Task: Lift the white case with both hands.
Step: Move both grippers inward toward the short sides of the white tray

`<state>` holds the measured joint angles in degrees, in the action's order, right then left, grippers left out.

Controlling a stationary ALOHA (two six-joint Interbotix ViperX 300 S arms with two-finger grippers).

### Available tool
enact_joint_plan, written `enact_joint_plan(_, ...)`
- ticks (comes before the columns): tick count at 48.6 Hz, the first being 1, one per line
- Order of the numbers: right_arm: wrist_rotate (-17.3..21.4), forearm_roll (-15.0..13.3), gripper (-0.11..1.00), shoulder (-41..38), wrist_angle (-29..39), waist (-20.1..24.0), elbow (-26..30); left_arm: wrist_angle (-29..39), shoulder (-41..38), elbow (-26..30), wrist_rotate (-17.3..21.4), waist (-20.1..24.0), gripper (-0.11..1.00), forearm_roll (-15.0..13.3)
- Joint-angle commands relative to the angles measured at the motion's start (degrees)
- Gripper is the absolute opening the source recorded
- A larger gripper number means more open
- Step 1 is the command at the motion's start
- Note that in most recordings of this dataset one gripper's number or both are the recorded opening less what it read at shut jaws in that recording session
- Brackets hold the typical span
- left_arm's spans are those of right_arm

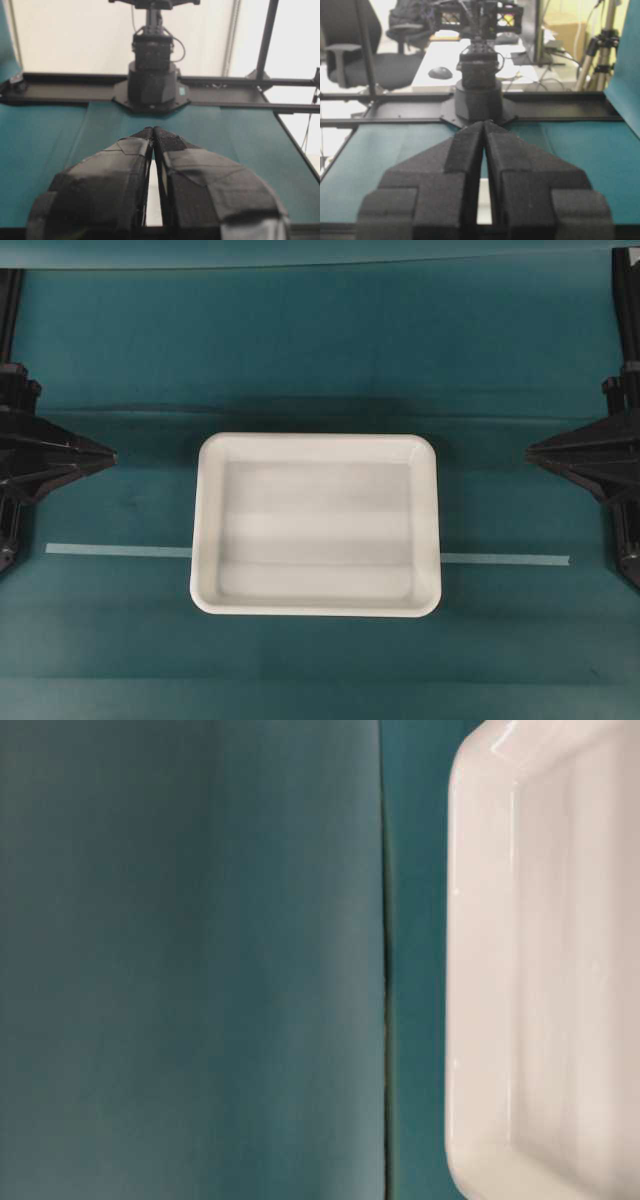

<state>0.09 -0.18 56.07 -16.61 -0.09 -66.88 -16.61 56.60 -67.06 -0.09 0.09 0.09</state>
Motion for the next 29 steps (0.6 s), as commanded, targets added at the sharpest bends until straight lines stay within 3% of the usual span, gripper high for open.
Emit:
enact_joint_plan(1,1.1,0.6,0.09,-0.8,-0.4,-0.3,0.8,0.2,-1.5,2.8,-3.3,-0.7,0.14,0.7)
enact_joint_plan(8,7.7,10.5,0.0,-2.3,1.8,-0.5,3.8,1.0,-1.9,4.8,-12.0,-0.8,-0.02,0.7)
enact_joint_plan(12,12.9,14.9,0.0,-3.3,5.3,-1.0,5.4,1.2,-1.8,5.8,-18.8,-1.8,-0.03,0.7)
enact_joint_plan(18,21.3,18.0,0.0,-5.4,12.0,-1.1,6.8,1.9,-2.0,6.2,-29.7,-2.5,-0.03,0.7)
enact_joint_plan(23,29.9,20.0,0.0,-7.3,15.6,-1.1,6.9,3.9,-2.9,6.5,-42.3,-2.4,-0.03,0.7)
enact_joint_plan(29,41.0,20.7,0.0,-9.7,18.5,-1.1,6.9,6.1,-4.7,6.6,-54.1,-2.5,-0.03,0.8)
